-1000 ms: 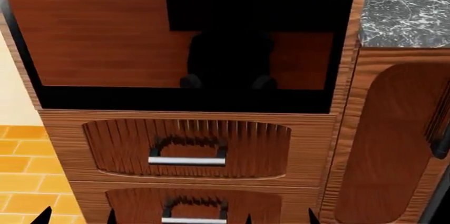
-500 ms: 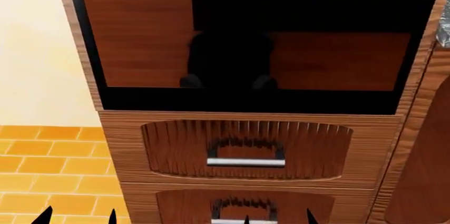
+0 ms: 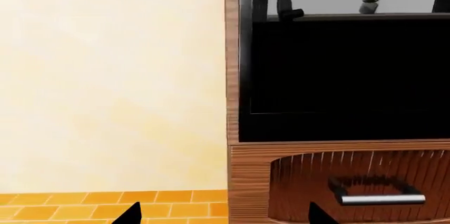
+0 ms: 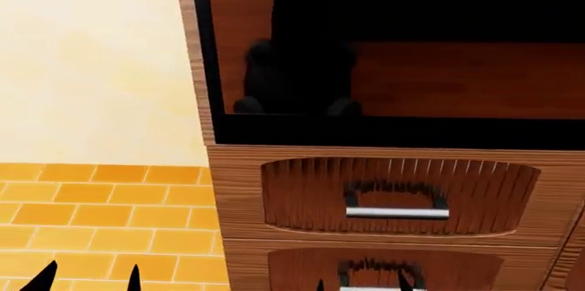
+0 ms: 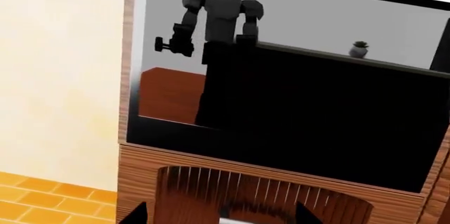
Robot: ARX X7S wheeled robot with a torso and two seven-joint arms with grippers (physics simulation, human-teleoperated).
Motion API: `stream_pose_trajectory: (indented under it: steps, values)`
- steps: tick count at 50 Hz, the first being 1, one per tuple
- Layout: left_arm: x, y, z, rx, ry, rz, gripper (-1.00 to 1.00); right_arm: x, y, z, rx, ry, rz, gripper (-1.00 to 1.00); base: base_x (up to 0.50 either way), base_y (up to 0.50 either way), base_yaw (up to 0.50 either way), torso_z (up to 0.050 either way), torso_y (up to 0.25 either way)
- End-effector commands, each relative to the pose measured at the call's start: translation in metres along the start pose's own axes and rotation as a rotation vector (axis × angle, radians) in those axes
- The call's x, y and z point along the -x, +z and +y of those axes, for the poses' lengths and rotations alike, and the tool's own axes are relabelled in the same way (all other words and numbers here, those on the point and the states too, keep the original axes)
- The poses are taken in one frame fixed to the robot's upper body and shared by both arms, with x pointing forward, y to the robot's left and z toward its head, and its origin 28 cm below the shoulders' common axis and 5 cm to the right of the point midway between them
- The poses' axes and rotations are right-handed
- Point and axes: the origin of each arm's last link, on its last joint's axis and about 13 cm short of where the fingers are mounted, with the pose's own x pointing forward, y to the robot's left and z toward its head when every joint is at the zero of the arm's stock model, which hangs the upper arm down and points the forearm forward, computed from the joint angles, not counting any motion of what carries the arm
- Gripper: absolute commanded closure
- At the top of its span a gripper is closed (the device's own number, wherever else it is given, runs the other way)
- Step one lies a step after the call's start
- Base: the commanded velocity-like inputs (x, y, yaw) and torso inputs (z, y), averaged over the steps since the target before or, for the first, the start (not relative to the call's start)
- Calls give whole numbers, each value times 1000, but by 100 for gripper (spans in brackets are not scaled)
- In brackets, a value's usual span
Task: Close the microwave door
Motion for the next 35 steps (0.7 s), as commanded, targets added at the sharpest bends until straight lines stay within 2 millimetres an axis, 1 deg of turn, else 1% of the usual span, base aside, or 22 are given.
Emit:
stream_pose_trajectory:
  steps: [1, 3, 17, 27, 28, 35]
  values:
    - [-1, 1, 3, 1, 0, 0, -100, -2, -4, -1, 3, 1, -1, -100, 0, 500, 0, 0, 0]
    - [-1, 1, 3, 0, 0, 0, -100, -2, -6, -1, 3, 1, -2, -100, 0, 500, 0, 0, 0]
    - [-1, 1, 3, 0, 0, 0, -100, 1, 1, 1, 8, 2, -5, -100, 0, 500, 0, 0, 0]
    - [-1, 1, 3, 0, 0, 0, -100, -1, -5, -1, 6, 0, -4, -100, 0, 500, 0, 0, 0]
    - [6, -3, -14, -3, -1, -2, -100, -1, -5, -1, 6, 1, -3, -100, 0, 500, 0, 0, 0]
    - [6, -3, -14, -2, -1, -2, -100, -1, -5, -1, 4, -2, 0, -100, 0, 500, 0, 0, 0]
